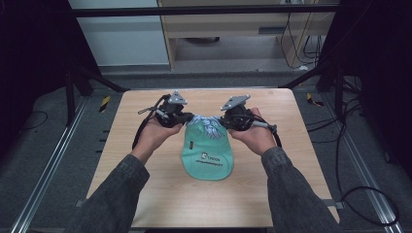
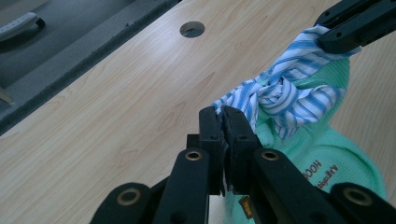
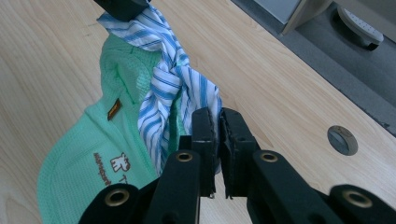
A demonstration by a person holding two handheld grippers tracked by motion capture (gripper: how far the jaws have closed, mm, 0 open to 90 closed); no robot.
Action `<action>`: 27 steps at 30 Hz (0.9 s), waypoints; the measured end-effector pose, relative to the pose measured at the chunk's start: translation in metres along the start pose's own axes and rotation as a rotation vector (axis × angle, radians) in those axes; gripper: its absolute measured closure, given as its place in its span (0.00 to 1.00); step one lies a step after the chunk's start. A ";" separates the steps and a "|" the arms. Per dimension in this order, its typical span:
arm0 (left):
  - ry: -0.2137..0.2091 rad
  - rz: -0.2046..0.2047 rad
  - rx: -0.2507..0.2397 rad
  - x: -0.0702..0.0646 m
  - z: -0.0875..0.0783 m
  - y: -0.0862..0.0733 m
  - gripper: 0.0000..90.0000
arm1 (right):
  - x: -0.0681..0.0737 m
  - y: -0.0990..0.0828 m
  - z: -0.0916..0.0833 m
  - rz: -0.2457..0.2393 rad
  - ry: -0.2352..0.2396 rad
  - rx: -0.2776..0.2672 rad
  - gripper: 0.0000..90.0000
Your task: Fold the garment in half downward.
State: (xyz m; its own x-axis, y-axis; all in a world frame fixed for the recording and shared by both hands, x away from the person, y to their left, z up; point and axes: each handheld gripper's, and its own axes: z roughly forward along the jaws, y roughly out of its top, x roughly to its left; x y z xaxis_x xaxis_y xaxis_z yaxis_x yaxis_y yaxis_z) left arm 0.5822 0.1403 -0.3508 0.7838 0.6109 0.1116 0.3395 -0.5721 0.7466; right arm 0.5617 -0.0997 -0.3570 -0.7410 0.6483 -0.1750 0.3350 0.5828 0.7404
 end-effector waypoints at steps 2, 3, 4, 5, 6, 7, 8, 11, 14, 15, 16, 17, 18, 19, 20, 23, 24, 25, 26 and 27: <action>0.003 0.012 0.007 -0.002 0.001 -0.001 0.97 | 0.000 -0.001 0.001 -0.001 0.002 0.000 0.94; 0.004 0.012 0.004 -0.002 0.001 -0.002 0.97 | 0.000 -0.002 0.001 -0.006 0.003 0.002 0.94; 0.004 0.012 0.003 -0.003 0.001 -0.002 0.97 | 0.000 -0.002 0.002 -0.007 0.006 0.003 0.94; 0.002 0.012 0.002 -0.003 0.001 -0.003 0.97 | 0.001 -0.004 0.002 -0.009 0.005 0.003 0.94; 0.004 0.015 -0.001 -0.004 0.001 -0.003 0.97 | 0.001 -0.004 0.002 -0.011 0.005 0.007 0.94; 0.006 0.015 -0.001 -0.004 0.001 -0.003 0.97 | 0.001 -0.005 0.002 -0.011 0.006 0.004 0.94; 0.006 0.015 -0.001 -0.004 0.001 -0.003 0.97 | 0.000 -0.006 0.001 -0.010 0.005 0.001 0.94; 0.013 0.007 -0.012 -0.002 0.001 0.001 0.97 | -0.002 -0.004 0.001 -0.002 0.001 -0.004 0.94; 0.018 0.015 -0.011 -0.002 0.001 0.004 0.97 | -0.004 -0.001 0.001 0.001 -0.006 -0.010 0.94; 0.020 0.020 -0.009 -0.002 0.001 0.004 0.97 | -0.004 -0.001 0.001 0.000 -0.006 -0.010 0.94; 0.018 0.027 -0.005 -0.003 0.001 0.003 0.97 | -0.004 -0.002 0.002 -0.005 -0.007 -0.004 0.94; 0.021 0.038 0.001 -0.004 0.001 0.002 0.97 | -0.004 -0.003 0.002 -0.009 -0.003 0.000 0.94; 0.023 0.036 -0.003 -0.005 0.002 0.000 0.97 | -0.003 -0.004 0.003 -0.011 -0.003 0.002 0.94; 0.024 0.038 0.001 -0.006 0.002 -0.001 0.97 | -0.003 -0.006 0.004 -0.014 0.000 0.001 0.94; 0.024 0.036 0.001 -0.007 0.003 -0.003 0.97 | -0.003 -0.007 0.005 -0.011 0.002 0.002 0.94; 0.026 0.055 0.009 -0.011 0.001 -0.006 0.97 | 0.000 -0.010 0.007 -0.024 0.007 0.000 0.94; 0.028 0.060 0.008 -0.012 0.001 -0.008 0.97 | 0.001 -0.011 0.007 -0.031 0.008 0.000 0.94; 0.028 0.066 0.009 -0.013 0.001 -0.009 0.97 | 0.002 -0.013 0.007 -0.027 0.011 -0.003 0.94; 0.023 0.062 0.006 -0.014 0.001 -0.011 0.97 | 0.003 -0.015 0.008 -0.027 0.016 -0.004 0.94; 0.023 0.065 0.005 -0.014 0.001 -0.012 0.97 | 0.004 -0.017 0.009 -0.027 0.016 0.001 0.94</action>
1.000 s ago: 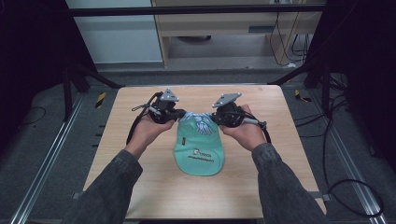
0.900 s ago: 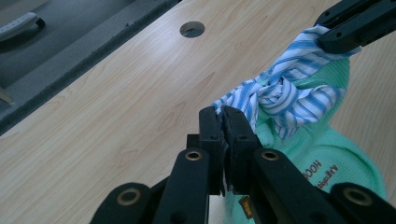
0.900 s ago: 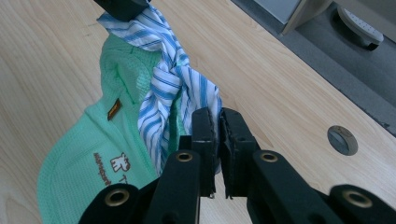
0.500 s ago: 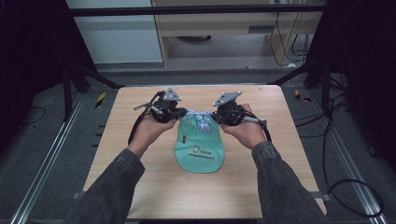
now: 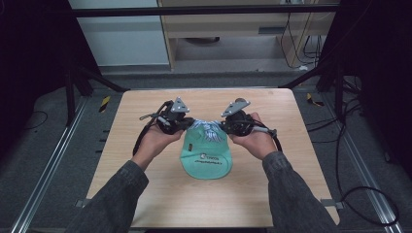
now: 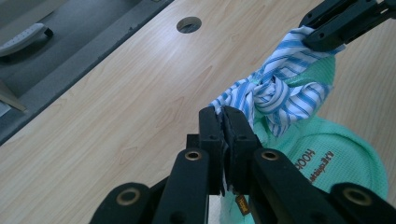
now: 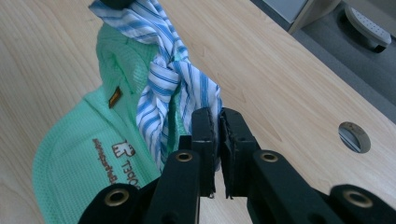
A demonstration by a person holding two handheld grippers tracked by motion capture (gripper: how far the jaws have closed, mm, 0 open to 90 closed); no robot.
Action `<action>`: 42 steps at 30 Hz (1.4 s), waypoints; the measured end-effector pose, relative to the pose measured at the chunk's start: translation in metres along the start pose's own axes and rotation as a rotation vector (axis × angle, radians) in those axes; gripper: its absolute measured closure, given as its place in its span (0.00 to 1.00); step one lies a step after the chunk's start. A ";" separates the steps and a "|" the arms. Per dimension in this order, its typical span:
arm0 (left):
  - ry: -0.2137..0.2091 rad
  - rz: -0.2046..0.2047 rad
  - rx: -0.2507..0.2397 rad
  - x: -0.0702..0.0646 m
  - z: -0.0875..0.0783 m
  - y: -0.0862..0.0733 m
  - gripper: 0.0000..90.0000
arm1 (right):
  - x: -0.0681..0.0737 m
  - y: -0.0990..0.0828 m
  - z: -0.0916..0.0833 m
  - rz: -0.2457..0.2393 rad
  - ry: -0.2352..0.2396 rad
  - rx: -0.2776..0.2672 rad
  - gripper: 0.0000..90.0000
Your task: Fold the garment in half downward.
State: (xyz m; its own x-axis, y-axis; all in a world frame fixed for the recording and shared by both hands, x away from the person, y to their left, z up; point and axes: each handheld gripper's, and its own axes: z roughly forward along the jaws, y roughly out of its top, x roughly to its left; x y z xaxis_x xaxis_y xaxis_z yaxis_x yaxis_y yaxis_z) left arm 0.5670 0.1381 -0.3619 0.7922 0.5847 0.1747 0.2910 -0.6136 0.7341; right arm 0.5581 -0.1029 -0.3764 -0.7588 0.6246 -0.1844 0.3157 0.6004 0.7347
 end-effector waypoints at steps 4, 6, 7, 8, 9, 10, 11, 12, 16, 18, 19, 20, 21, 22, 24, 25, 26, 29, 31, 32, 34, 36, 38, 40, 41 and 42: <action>-0.005 0.010 -0.003 -0.004 0.000 -0.005 0.97 | 0.003 -0.006 0.001 -0.003 0.004 -0.003 0.94; -0.008 0.010 -0.010 -0.007 0.000 -0.009 0.97 | 0.007 -0.009 0.001 -0.010 0.007 -0.005 0.94; -0.010 0.011 -0.011 -0.007 -0.001 -0.010 0.97 | 0.008 -0.010 0.001 -0.010 0.005 -0.008 0.94; -0.013 0.003 -0.021 -0.008 -0.001 -0.011 0.97 | 0.009 -0.011 0.000 -0.013 0.005 -0.010 0.94; -0.018 0.006 -0.019 -0.008 -0.001 -0.012 0.97 | 0.011 -0.012 0.000 -0.015 0.006 -0.009 0.94; -0.022 -0.001 -0.026 -0.009 0.000 -0.014 0.97 | 0.013 -0.013 -0.001 -0.020 0.003 -0.009 0.94; -0.025 0.004 -0.020 -0.009 0.000 -0.015 0.97 | 0.014 -0.014 -0.001 -0.023 0.003 -0.010 0.94; -0.025 0.004 -0.020 -0.009 0.000 -0.015 0.97 | 0.015 -0.014 -0.001 -0.027 0.003 -0.008 0.94; -0.034 -0.018 -0.038 -0.015 0.002 -0.022 0.97 | 0.020 -0.018 -0.003 -0.041 0.007 -0.005 0.94; -0.035 -0.018 -0.036 -0.015 0.002 -0.023 0.97 | 0.022 -0.020 -0.003 -0.042 0.012 -0.005 0.94; -0.038 -0.011 -0.031 -0.017 0.002 -0.026 0.97 | 0.024 -0.021 -0.003 -0.044 0.013 -0.002 0.94; -0.041 -0.010 -0.031 -0.017 0.002 -0.027 0.97 | 0.025 -0.023 -0.002 -0.049 0.014 0.000 0.94; -0.047 -0.011 -0.034 -0.019 0.002 -0.028 0.97 | 0.026 -0.023 -0.002 -0.048 0.017 -0.001 0.94; -0.048 -0.019 -0.045 -0.019 0.001 -0.030 0.97 | 0.027 -0.025 -0.002 -0.046 0.020 -0.003 0.94; -0.052 -0.017 -0.042 -0.020 0.000 -0.031 0.97 | 0.029 -0.027 -0.002 -0.041 0.027 -0.010 0.94; -0.048 -0.016 -0.044 -0.021 0.000 -0.032 0.97 | 0.029 -0.027 -0.002 -0.041 0.028 -0.009 0.94; -0.048 -0.016 -0.044 -0.021 0.000 -0.032 0.97 | 0.029 -0.027 -0.002 -0.041 0.028 -0.009 0.94; -0.053 -0.020 -0.051 -0.023 -0.002 -0.036 0.97 | 0.033 -0.030 -0.003 -0.047 0.034 -0.012 0.94; -0.055 -0.017 -0.053 -0.024 -0.002 -0.037 0.97 | 0.034 -0.031 -0.003 -0.043 0.039 -0.016 0.94; -0.058 -0.015 -0.052 -0.025 -0.003 -0.038 0.97 | 0.034 -0.031 -0.004 -0.043 0.039 -0.016 0.94; -0.059 -0.009 -0.053 -0.027 -0.004 -0.040 0.97 | 0.035 -0.033 -0.004 -0.045 0.043 -0.014 0.94; -0.061 -0.012 -0.059 -0.028 -0.005 -0.041 0.97 | 0.037 -0.034 -0.004 -0.043 0.047 -0.016 0.94; -0.066 -0.007 -0.058 -0.031 -0.006 -0.044 0.97 | 0.039 -0.036 -0.005 -0.048 0.050 -0.017 0.94; -0.075 -0.006 -0.057 -0.034 -0.006 -0.046 0.97 | 0.041 -0.038 -0.006 -0.051 0.053 -0.014 0.94; -0.077 -0.008 -0.057 -0.035 -0.006 -0.048 0.97 | 0.042 -0.040 -0.006 -0.054 0.054 -0.012 0.94; -0.080 -0.008 -0.055 -0.036 -0.007 -0.049 0.97 | 0.043 -0.042 -0.006 -0.050 0.053 -0.012 0.94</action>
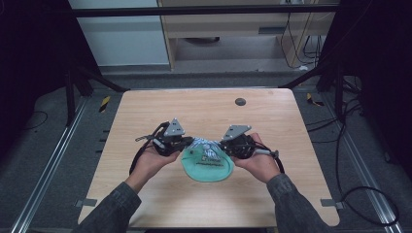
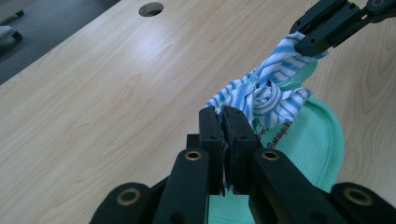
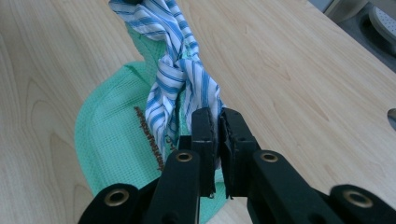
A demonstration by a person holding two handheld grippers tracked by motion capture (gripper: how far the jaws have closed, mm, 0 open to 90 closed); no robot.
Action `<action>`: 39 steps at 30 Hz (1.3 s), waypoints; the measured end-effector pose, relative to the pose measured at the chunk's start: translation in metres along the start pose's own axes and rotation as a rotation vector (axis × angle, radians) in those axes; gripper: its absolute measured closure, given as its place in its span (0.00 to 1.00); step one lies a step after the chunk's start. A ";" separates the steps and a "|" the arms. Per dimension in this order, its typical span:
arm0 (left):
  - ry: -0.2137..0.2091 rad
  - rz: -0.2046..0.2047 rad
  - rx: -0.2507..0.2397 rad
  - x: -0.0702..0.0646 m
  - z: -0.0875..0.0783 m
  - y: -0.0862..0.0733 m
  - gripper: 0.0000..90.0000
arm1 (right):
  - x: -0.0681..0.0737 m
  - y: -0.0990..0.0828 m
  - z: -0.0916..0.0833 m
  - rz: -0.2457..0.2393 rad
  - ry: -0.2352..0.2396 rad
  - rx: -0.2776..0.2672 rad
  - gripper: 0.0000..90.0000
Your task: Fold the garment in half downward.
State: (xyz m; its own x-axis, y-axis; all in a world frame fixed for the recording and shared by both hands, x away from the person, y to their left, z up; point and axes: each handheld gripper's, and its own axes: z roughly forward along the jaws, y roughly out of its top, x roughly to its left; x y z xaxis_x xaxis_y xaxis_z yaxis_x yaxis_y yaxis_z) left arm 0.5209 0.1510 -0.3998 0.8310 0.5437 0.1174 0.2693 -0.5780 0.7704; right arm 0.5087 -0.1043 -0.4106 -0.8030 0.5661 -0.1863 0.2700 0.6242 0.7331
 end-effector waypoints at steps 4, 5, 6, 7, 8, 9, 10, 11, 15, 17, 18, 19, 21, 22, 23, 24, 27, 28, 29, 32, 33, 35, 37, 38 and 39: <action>-0.008 0.003 0.004 -0.003 -0.001 -0.006 0.97 | 0.005 -0.007 0.000 0.001 0.005 -0.008 0.94; -0.009 0.004 0.003 -0.004 0.000 -0.007 0.97 | 0.007 -0.009 0.000 -0.007 0.004 -0.005 0.94; -0.010 0.003 0.002 -0.006 0.000 -0.008 0.97 | 0.009 -0.010 0.000 -0.005 0.005 -0.004 0.94; -0.010 0.005 0.002 -0.007 0.001 -0.009 0.97 | 0.010 -0.011 0.000 -0.011 0.004 -0.002 0.94; -0.011 0.007 0.002 -0.009 0.001 -0.011 0.97 | 0.011 -0.012 0.000 -0.013 0.004 0.000 0.94; -0.015 0.006 0.002 -0.010 0.001 -0.012 0.97 | 0.012 -0.013 -0.001 -0.015 0.004 0.001 0.94; -0.016 0.008 0.002 -0.011 0.002 -0.013 0.97 | 0.012 -0.013 -0.001 -0.019 0.005 0.004 0.94; -0.020 0.006 0.000 -0.013 0.002 -0.015 0.97 | 0.013 -0.014 -0.001 -0.017 0.007 0.003 0.94; -0.029 0.000 -0.006 -0.016 0.001 -0.022 0.97 | 0.015 -0.018 0.000 -0.010 0.013 0.002 0.93; -0.031 0.001 -0.004 -0.018 0.001 -0.025 0.97 | 0.016 -0.021 0.000 -0.011 0.015 0.007 0.93; -0.031 0.002 -0.004 -0.019 0.002 -0.026 0.97 | 0.017 -0.022 0.001 -0.012 0.019 0.008 0.93; -0.034 0.002 -0.004 -0.020 0.002 -0.027 0.97 | 0.018 -0.023 0.001 -0.013 0.020 0.009 0.93; -0.036 0.007 -0.001 -0.023 0.002 -0.029 0.97 | 0.020 -0.025 0.002 -0.016 0.024 0.016 0.93; -0.042 0.004 0.000 -0.025 0.003 -0.031 0.97 | 0.021 -0.026 0.002 -0.017 0.022 0.018 0.93; -0.042 0.004 0.000 -0.025 0.003 -0.032 0.97 | 0.022 -0.027 0.002 -0.020 0.025 0.023 0.93; -0.043 0.007 0.000 -0.026 0.003 -0.033 0.97 | 0.022 -0.028 0.002 -0.021 0.024 0.024 0.93; -0.042 0.007 -0.001 -0.029 0.002 -0.036 0.97 | 0.024 -0.029 0.003 -0.019 0.030 0.026 0.93; -0.042 0.007 -0.001 -0.029 0.002 -0.036 0.97 | 0.025 -0.030 0.004 -0.022 0.031 0.025 0.93; -0.040 0.009 -0.002 -0.030 0.002 -0.038 0.97 | 0.026 -0.031 0.005 -0.018 0.031 0.024 0.93; -0.039 0.003 -0.004 -0.033 0.002 -0.042 0.96 | 0.028 -0.033 0.006 -0.020 0.033 0.030 0.93; -0.038 0.003 -0.005 -0.035 0.003 -0.044 0.96 | 0.029 -0.034 0.006 -0.018 0.034 0.032 0.93; -0.040 -0.002 -0.007 -0.037 0.004 -0.046 0.97 | 0.031 -0.036 0.007 -0.023 0.034 0.034 0.92; -0.031 0.007 -0.007 -0.039 0.005 -0.048 0.97 | 0.033 -0.038 0.008 -0.017 0.037 0.038 0.93; -0.033 0.009 -0.003 -0.040 0.006 -0.050 0.97 | 0.033 -0.038 0.008 -0.021 0.038 0.039 0.93; -0.032 0.007 -0.005 -0.041 0.006 -0.051 0.96 | 0.034 -0.039 0.008 -0.022 0.039 0.043 0.93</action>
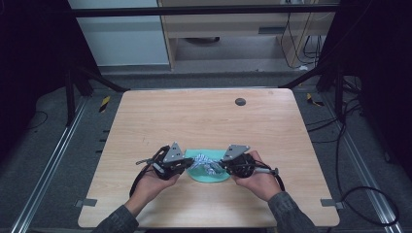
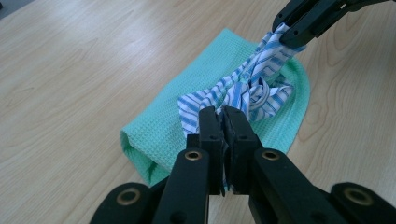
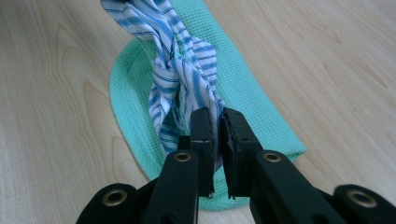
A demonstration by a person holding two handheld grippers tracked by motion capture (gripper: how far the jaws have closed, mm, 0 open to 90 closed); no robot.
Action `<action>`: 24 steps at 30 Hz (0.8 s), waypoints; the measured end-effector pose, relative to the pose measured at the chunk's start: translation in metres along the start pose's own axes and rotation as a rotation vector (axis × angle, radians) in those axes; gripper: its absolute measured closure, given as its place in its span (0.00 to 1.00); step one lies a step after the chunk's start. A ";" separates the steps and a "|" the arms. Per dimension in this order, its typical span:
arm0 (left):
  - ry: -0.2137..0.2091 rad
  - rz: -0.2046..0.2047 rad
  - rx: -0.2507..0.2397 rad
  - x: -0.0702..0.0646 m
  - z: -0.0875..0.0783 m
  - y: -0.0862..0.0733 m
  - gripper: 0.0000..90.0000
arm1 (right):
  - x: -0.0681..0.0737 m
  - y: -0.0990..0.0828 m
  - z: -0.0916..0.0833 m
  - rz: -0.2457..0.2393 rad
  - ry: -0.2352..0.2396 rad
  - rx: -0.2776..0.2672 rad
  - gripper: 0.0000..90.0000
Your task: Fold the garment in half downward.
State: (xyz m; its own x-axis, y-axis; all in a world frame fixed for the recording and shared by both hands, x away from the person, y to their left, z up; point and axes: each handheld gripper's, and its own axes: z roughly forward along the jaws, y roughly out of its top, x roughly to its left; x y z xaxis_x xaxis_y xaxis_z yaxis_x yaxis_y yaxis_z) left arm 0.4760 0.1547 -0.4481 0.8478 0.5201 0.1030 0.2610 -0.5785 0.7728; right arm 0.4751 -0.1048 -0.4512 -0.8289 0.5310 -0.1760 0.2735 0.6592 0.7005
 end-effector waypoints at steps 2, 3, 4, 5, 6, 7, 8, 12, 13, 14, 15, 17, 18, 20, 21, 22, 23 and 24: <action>-0.004 -0.003 0.003 -0.001 0.001 -0.003 0.96 | 0.002 -0.001 0.000 -0.003 0.006 0.004 0.92; -0.003 -0.003 0.001 -0.001 0.001 -0.004 0.96 | 0.003 -0.002 0.000 -0.004 0.008 0.001 0.92; -0.004 -0.006 0.001 -0.001 0.002 -0.006 0.96 | 0.003 -0.002 0.000 -0.006 0.009 0.005 0.92; -0.008 -0.010 0.000 -0.001 0.002 -0.007 0.96 | 0.004 -0.002 0.000 -0.007 0.010 0.005 0.92; -0.010 -0.013 0.000 -0.001 0.003 -0.009 0.96 | 0.005 -0.003 0.000 -0.006 0.014 0.007 0.92; -0.008 -0.012 0.004 -0.002 0.003 -0.010 0.96 | 0.006 -0.003 0.000 -0.008 0.016 0.007 0.91; -0.012 -0.013 0.005 -0.002 0.004 -0.011 0.96 | 0.007 -0.003 0.000 -0.010 0.014 0.007 0.91; -0.013 -0.015 0.007 -0.002 0.004 -0.014 0.96 | 0.010 -0.005 0.000 -0.008 0.022 0.008 0.90; -0.015 -0.018 0.005 -0.002 0.004 -0.015 0.96 | 0.011 -0.005 0.000 -0.006 0.023 0.008 0.89; -0.016 -0.018 0.003 -0.002 0.004 -0.015 0.96 | 0.012 -0.005 0.000 -0.007 0.021 0.010 0.89; -0.015 -0.019 -0.001 -0.003 0.004 -0.016 0.96 | 0.012 -0.006 0.000 -0.008 0.022 0.009 0.88; -0.020 -0.018 -0.001 -0.003 0.004 -0.016 0.96 | 0.013 -0.006 0.000 -0.004 0.024 0.012 0.84; -0.019 -0.020 -0.005 -0.003 0.004 -0.016 0.96 | 0.013 -0.007 0.000 -0.006 0.025 0.012 0.83; -0.020 -0.021 -0.008 -0.003 0.003 -0.016 0.96 | 0.013 -0.008 0.000 -0.008 0.029 0.017 0.80; -0.020 -0.020 -0.009 -0.003 0.003 -0.016 0.96 | 0.014 -0.008 0.000 -0.001 0.033 0.019 0.77; -0.022 -0.020 -0.009 -0.003 0.003 -0.016 0.96 | 0.013 -0.009 0.001 0.002 0.032 0.020 0.74; -0.022 -0.019 -0.009 -0.003 0.003 -0.016 0.96 | 0.013 -0.009 0.001 0.006 0.032 0.022 0.72; -0.021 -0.019 -0.010 -0.003 0.003 -0.015 0.96 | 0.013 -0.009 0.002 0.008 0.033 0.024 0.70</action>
State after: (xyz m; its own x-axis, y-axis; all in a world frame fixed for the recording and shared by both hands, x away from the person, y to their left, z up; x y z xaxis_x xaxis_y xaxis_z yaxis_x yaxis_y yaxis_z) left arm 0.4711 0.1603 -0.4621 0.8522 0.5177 0.0755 0.2727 -0.5627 0.7804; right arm 0.4627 -0.1031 -0.4611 -0.8420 0.5189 -0.1476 0.2914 0.6677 0.6850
